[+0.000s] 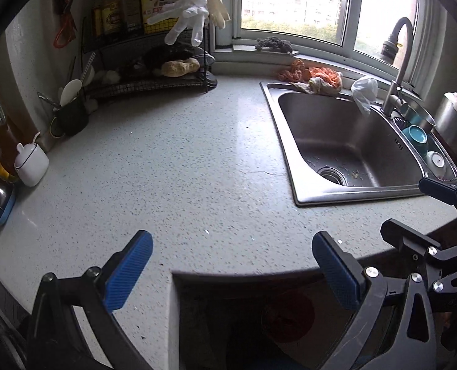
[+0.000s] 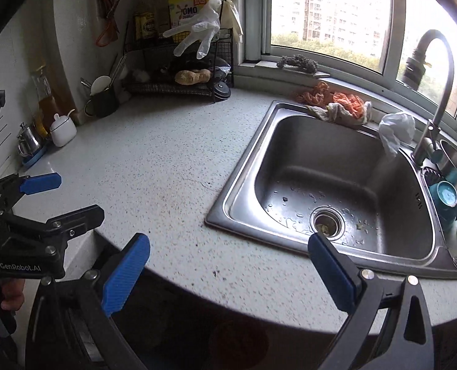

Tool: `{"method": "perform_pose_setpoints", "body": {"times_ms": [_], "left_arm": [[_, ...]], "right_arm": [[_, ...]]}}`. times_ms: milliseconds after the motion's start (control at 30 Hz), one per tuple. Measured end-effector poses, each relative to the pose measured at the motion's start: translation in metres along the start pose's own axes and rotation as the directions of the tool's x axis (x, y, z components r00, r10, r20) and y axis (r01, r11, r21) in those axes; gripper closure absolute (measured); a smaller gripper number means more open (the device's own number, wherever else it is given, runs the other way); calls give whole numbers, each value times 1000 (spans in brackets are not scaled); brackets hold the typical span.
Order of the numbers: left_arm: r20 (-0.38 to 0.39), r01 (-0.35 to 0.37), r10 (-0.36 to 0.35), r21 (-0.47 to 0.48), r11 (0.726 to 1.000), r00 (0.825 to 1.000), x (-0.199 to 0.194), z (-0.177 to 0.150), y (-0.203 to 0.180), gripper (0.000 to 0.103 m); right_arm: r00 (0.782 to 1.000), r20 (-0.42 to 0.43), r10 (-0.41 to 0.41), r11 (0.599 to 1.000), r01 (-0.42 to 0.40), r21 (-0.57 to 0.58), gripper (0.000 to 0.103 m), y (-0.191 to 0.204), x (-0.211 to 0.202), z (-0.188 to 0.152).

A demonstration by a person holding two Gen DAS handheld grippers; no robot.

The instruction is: Collect trash

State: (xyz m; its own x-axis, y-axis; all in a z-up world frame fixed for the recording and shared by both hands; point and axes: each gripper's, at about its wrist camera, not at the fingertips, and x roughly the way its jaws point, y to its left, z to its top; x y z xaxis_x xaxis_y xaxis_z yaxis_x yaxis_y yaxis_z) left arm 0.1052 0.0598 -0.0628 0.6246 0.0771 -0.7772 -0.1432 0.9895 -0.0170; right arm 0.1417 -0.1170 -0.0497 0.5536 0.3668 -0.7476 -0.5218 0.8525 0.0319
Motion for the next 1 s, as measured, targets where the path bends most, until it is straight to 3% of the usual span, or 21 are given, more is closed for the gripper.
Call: {"method": "perform_pose_setpoints", "body": {"times_ms": [267, 433, 600, 767, 1000], "left_arm": [[31, 59, -60, 20, 998, 998, -66, -50, -62, 1], [55, 58, -63, 83, 995, 997, -97, -69, -91, 1], [34, 133, -136, 72, 988, 990, -109, -85, -110, 1], [20, 99, -104, 168, 981, 994, -114, -98, -130, 1], [-19, 115, -114, 218, 969, 993, -120, -110, -132, 1]], "right_arm": [[999, 7, -53, 997, 53, 53, 1, -21, -74, -59], [995, 18, -94, 991, 91, 101, 1, -30, -104, -82], [992, 5, -123, 982, 121, 148, 1, -30, -125, -106], [988, -15, -155, 968, 154, 199, 1, -23, -138, -123], [981, -58, -184, 953, 193, 236, 1, -6, -148, -136]]}}
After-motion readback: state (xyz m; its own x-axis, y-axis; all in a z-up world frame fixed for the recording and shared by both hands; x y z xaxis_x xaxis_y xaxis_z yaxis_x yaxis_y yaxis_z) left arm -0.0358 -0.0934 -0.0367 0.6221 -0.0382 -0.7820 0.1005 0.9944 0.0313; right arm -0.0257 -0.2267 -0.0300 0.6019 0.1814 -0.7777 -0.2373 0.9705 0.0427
